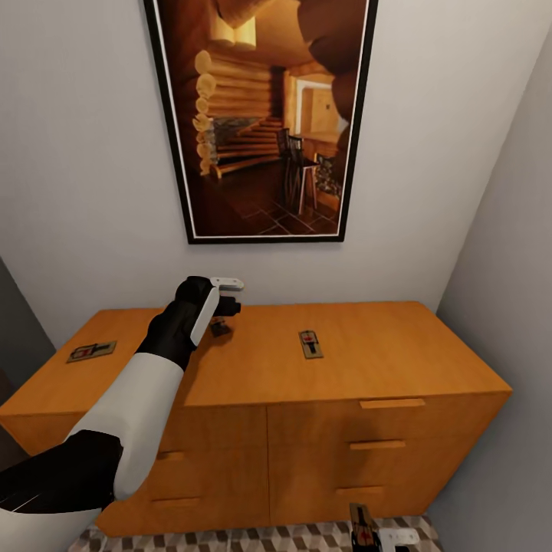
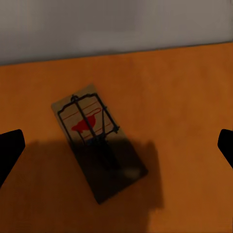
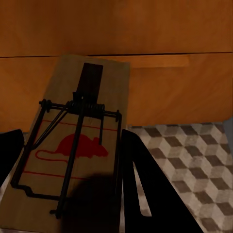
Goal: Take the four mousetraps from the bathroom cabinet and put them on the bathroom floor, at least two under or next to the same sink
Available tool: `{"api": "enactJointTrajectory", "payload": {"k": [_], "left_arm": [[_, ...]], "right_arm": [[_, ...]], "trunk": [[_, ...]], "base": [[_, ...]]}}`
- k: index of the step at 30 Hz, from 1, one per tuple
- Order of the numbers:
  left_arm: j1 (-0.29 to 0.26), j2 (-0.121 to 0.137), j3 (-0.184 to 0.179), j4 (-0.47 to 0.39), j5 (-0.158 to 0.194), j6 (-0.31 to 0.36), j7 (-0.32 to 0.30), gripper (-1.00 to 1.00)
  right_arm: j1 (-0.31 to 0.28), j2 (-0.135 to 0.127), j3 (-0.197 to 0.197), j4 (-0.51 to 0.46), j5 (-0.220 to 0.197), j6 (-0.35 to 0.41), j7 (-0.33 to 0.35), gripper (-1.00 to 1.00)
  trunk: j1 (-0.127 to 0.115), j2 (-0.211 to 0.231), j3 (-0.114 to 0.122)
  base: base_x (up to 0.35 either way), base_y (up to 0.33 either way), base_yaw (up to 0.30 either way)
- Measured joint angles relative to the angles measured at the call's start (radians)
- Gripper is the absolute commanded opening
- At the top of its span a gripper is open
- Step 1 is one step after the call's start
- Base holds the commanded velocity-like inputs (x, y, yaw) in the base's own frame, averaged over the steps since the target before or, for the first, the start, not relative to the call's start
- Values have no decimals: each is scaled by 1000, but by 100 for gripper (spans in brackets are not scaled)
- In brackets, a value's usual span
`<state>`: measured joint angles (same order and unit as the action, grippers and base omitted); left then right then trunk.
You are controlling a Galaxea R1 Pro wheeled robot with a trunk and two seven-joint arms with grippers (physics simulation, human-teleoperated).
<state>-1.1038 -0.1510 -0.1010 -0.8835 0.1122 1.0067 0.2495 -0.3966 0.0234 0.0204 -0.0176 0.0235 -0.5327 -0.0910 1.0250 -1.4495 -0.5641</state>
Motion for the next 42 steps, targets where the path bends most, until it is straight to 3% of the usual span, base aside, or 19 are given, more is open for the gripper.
{"api": "enactJointTrajectory", "payload": {"k": [8, 16, 25, 42], "left_arm": [[0, 0, 0, 2, 0, 0, 0, 100], [0, 0, 0, -5, 0, 1, 1, 100], [0, 0, 1, -7, 0, 1, 1, 100], [0, 0, 1, -1, 0, 1, 2, 100]], "right_arm": [[12, -1, 1, 3, 0, 11, 0, -100], [142, 3, 0, 5, -1, 52, 7, -100], [238, -1, 0, 4, 0, 63, 5, -100], [253, 10, -6, -3, -5, 273, 3, -100]], "trunk": [[0, 0, 0], [0, 0, 0], [0, 0, 0], [0, 0, 0]], "base": [[9, 0, 0], [0, 0, 0], [0, 0, 0], [0, 0, 0]]}}
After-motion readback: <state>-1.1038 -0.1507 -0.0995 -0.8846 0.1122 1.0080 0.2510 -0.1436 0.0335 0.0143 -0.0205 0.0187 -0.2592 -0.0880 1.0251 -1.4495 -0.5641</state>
